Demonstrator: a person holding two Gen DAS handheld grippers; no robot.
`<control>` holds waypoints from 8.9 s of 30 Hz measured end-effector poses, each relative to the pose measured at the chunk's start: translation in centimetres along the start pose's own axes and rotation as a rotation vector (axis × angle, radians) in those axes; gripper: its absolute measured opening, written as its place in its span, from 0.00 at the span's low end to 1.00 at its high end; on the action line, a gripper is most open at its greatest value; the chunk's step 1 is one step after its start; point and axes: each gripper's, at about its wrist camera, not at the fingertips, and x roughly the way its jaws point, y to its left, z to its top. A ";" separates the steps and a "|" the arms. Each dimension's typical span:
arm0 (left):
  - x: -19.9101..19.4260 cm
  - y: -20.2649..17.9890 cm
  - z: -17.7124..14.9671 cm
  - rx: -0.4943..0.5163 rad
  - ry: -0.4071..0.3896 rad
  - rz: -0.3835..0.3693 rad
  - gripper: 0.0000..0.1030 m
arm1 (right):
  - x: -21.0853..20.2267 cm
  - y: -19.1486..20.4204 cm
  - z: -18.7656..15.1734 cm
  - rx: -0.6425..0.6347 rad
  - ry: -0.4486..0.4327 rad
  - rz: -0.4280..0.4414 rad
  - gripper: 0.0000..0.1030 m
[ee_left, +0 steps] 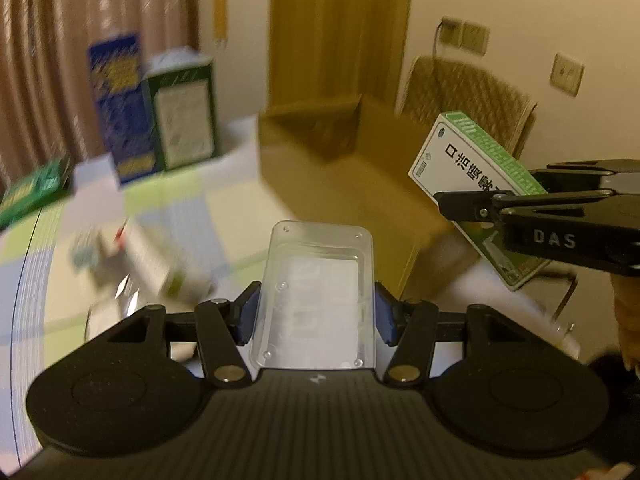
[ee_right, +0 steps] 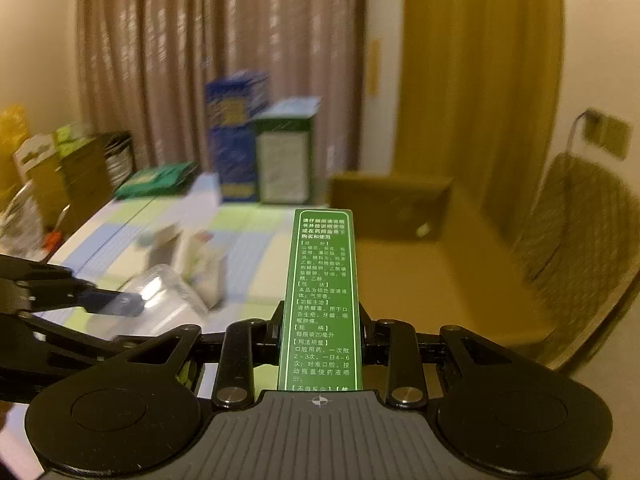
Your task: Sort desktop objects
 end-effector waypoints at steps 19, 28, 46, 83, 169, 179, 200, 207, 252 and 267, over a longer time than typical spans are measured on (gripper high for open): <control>13.3 -7.9 8.3 -0.002 0.031 -0.082 0.51 | 8.4 -12.9 1.8 0.094 0.100 -0.068 0.27; 12.5 -6.7 7.6 0.001 0.000 -0.073 0.53 | 9.6 -13.2 1.1 0.103 0.114 -0.056 0.27; 2.3 -1.8 3.8 -0.087 -0.107 0.005 0.69 | 3.8 -10.1 1.8 0.143 -0.017 -0.020 0.60; -4.3 10.6 -10.5 -0.251 0.033 0.299 0.90 | 1.2 9.9 -7.2 -0.114 0.158 0.226 0.93; 2.3 10.1 -14.0 -0.267 0.149 0.184 0.60 | 9.7 9.9 -13.0 -0.099 0.244 0.170 0.03; 2.6 9.6 -14.1 -0.249 0.137 0.211 0.60 | 10.0 10.4 -13.2 -0.140 0.224 0.163 0.03; 0.6 5.8 -10.1 -0.150 0.083 0.152 0.59 | 3.9 7.4 -7.7 -0.029 0.077 0.090 0.03; -0.4 2.2 -4.3 -0.084 0.012 0.083 0.59 | 0.0 2.3 -2.8 0.054 -0.029 0.015 0.03; 7.9 -4.1 8.1 -0.044 -0.039 -0.037 0.71 | 8.2 -12.8 3.9 0.243 0.038 0.057 0.13; 3.7 -0.9 5.1 -0.103 -0.045 0.015 0.75 | 3.6 -11.9 3.6 0.268 -0.013 0.039 0.71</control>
